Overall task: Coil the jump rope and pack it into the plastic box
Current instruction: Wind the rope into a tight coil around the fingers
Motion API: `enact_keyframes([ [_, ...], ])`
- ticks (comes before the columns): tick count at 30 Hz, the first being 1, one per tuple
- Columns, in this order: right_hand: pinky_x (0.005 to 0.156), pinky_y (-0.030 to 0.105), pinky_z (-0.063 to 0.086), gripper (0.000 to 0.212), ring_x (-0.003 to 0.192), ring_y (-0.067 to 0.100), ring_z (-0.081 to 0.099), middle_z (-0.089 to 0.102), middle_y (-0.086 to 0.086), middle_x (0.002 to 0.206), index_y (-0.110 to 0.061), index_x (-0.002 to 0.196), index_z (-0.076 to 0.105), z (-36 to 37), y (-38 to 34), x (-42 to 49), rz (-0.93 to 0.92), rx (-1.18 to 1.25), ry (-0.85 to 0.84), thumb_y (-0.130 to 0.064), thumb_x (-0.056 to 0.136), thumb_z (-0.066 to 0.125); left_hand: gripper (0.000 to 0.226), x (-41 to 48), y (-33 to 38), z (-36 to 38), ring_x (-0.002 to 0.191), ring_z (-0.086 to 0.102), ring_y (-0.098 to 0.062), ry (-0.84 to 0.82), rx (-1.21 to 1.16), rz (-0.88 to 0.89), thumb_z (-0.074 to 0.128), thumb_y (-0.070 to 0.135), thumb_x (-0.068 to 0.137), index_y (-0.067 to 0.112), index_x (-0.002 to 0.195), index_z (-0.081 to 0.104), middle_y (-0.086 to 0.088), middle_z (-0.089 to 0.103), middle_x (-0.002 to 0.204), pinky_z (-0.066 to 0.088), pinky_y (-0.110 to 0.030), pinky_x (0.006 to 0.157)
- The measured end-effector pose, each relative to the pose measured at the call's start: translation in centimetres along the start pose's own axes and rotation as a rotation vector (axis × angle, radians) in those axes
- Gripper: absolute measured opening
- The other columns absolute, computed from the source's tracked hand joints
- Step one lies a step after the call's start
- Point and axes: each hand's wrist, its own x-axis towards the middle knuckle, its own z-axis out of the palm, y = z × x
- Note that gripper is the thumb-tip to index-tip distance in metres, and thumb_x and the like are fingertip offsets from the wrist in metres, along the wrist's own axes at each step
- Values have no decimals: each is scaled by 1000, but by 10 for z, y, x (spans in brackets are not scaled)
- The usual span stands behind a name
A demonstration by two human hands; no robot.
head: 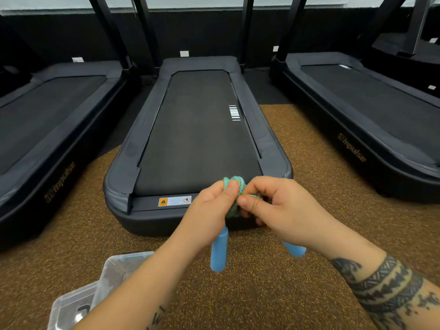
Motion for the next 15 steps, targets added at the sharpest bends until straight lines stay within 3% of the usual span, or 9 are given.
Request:
enact_keyframes([
  [3,55,10,41,12,53,-2,60,72,-5,62,-16,76,65,-3,-2,0,-16,68,77,-20,84,73,61,-2,3,-1,77,65,-24,-98,52,-18,47,66,87,8,89,67,-23,68,82,48,-58,94],
  [5,55,8,40,14,53,-5,59,69,-6,58,-15,76,63,-4,-1,0,-24,92,103,-18,82,75,69,-4,4,-2,71,65,-22,-154,79,-21,46,73,83,6,87,64,-15,65,71,51,-55,89],
  [8,55,15,39,17,55,0,51,62,-10,62,-21,78,60,-2,9,3,-37,82,164,-25,82,76,75,-6,5,-2,58,60,-17,-223,41,-39,58,73,76,-1,87,60,-8,57,63,51,-41,72],
  [11,57,26,42,17,60,4,48,58,-1,66,-22,81,60,1,19,6,-50,125,170,-38,82,68,44,-6,5,0,50,58,-20,-183,-4,-67,65,62,77,19,67,60,-4,54,51,44,-35,62],
  [15,62,37,41,25,67,10,46,52,-4,72,-24,85,57,16,25,8,-60,282,104,-48,87,54,47,-6,9,0,39,52,-21,-165,-168,-164,66,61,68,17,53,56,-6,49,42,45,-25,47],
])
